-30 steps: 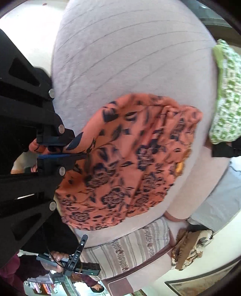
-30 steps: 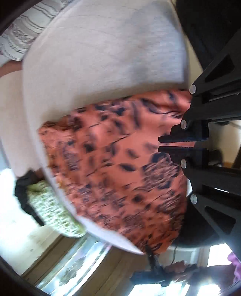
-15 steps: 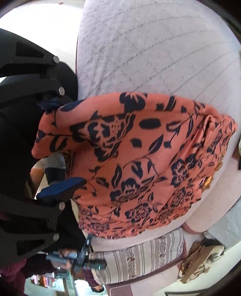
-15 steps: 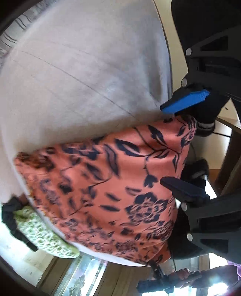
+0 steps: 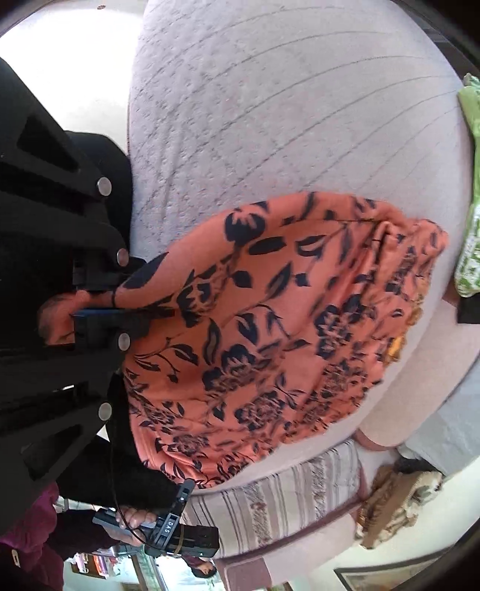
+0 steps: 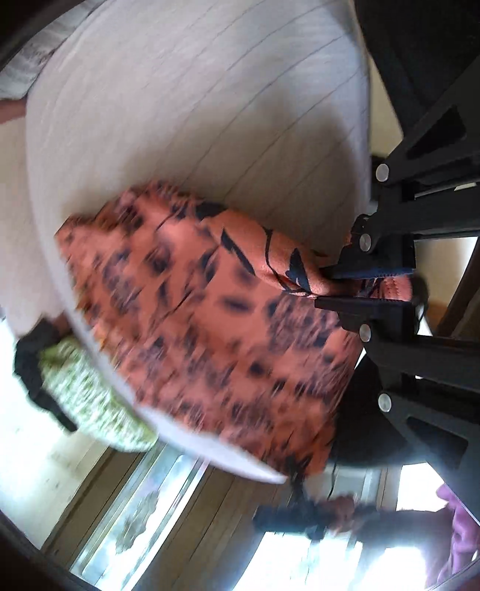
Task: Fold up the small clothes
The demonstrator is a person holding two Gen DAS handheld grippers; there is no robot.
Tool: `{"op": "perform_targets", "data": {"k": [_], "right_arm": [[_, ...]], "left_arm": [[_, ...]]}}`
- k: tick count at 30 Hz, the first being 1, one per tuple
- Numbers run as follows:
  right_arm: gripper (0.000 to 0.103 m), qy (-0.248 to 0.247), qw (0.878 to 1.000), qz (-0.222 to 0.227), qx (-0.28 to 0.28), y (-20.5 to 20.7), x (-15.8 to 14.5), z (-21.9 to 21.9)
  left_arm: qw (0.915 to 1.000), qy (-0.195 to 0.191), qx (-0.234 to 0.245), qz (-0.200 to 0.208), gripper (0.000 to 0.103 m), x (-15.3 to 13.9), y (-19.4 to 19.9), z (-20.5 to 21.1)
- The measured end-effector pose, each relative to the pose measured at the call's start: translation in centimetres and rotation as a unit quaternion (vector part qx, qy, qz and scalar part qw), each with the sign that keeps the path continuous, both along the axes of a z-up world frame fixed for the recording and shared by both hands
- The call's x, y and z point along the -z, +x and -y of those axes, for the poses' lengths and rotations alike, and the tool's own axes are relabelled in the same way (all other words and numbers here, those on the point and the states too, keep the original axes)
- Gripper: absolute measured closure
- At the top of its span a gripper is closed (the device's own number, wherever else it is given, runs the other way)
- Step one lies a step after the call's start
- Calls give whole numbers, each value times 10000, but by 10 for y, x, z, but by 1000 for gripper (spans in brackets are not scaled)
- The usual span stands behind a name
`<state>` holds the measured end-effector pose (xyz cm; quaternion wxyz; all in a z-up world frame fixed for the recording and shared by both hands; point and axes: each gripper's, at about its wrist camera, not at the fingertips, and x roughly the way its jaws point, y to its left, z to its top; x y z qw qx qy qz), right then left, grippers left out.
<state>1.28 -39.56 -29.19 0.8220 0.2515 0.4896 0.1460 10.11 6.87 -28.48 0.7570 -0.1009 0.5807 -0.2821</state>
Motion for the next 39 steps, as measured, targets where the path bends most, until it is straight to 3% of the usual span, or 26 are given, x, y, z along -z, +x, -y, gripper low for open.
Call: {"op": "perform_targets", "data": {"k": [6, 9, 14, 16, 18, 21, 24, 25, 26, 31, 34, 36, 37, 39], "right_arm": [[95, 740, 9954, 541, 294, 40, -36, 11], [96, 841, 9920, 756, 556, 76, -52, 30], [102, 1047, 9778, 1125, 1428, 159, -71, 75], [102, 1091, 9705, 1184, 1794, 193, -72, 95], [98, 773, 9725, 1142, 1879, 213, -75, 99], [96, 542, 9861, 783, 1359, 223, -68, 78], [54, -181, 9966, 346, 723, 206, -52, 51], [36, -166, 9974, 288, 639, 199, -48, 49], [35, -99, 9981, 242, 557, 193, -43, 45], [35, -50, 9989, 368, 272, 165, -47, 21], [39, -811, 9963, 94, 269, 168, -38, -1], [76, -1269, 9915, -133, 241, 171, -25, -8], [87, -1416, 9890, -378, 212, 171, -16, -10], [94, -1335, 9892, -578, 164, 166, -10, -13]], "left_arm": [[9989, -397, -164, 173, 97, -35, 23, -14], [9977, -594, -202, 260, 97, -56, 46, -13], [9961, -671, -423, 382, 97, -87, 126, 1], [9955, -708, -575, 240, 97, -86, 162, 11], [9969, -468, -610, 164, 97, -76, 199, 31], [9980, -316, -545, 96, 97, -57, 209, 52], [9989, -146, -366, 264, 97, -48, 195, 58], [9988, -186, -365, 259, 97, -46, 192, 56], [9986, -241, -404, 234, 97, -45, 186, 51], [9978, -212, -577, 255, 97, -52, 163, 28], [9973, -237, -662, 220, 97, -57, 151, 21], [9972, -244, -663, 255, 97, -59, 143, 21], [9972, -222, -668, 270, 97, -60, 139, 21], [9972, -206, -650, 293, 97, -63, 129, 20]]}}
